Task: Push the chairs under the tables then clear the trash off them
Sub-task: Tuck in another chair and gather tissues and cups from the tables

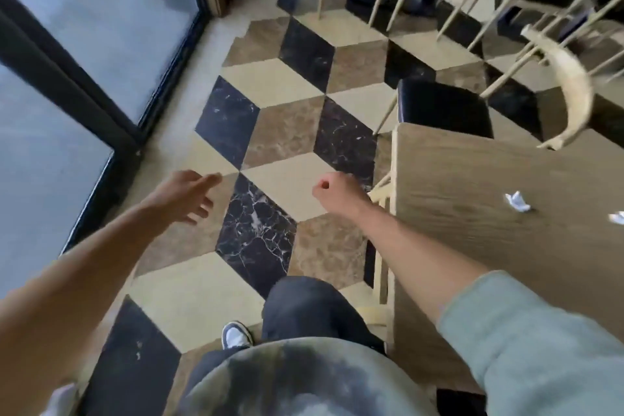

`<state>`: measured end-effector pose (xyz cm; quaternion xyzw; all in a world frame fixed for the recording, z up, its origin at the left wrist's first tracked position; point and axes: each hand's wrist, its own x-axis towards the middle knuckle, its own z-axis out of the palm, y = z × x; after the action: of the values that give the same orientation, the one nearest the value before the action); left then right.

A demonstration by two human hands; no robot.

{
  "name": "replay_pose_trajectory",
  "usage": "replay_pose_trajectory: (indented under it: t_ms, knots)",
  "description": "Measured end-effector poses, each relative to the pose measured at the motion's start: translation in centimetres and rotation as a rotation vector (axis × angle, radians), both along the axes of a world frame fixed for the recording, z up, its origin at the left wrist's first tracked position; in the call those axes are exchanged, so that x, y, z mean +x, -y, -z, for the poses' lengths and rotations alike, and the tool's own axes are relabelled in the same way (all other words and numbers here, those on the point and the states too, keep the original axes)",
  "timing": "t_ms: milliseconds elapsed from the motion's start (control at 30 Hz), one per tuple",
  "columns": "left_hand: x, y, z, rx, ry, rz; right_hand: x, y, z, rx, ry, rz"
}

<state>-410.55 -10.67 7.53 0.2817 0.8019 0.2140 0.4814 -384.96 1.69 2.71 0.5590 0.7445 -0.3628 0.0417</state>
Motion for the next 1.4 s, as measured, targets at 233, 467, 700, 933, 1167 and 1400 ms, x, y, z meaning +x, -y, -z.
replay_pose_trajectory:
  t_ms: [233,467,700,933,1167,1400]
  knots:
    - [-2.1,-26.6,0.8,0.059,0.006,0.360,-0.9,-16.1,0.5,0.027,-0.055,0.417]
    - [0.9,-50.4,4.5,-0.067,0.057,0.523,-0.1,-36.1,3.8,-0.066,-0.114,0.720]
    - [1.7,-72.4,3.6,-0.092,0.044,0.696,1.0,-53.4,3.3,-0.126,-0.117,0.956]
    - [6.5,-96.4,4.8,-0.213,0.081,0.805,6.0,-69.9,6.1,-0.093,-0.233,1.337]
    - [23.7,-112.5,3.0,-0.282,0.041,1.251,15.3,-78.7,2.8,0.045,-0.505,1.933]
    - [45.9,-117.6,6.7,-0.227,-0.045,1.578,30.8,-85.5,6.4,0.179,-1.042,2.322]
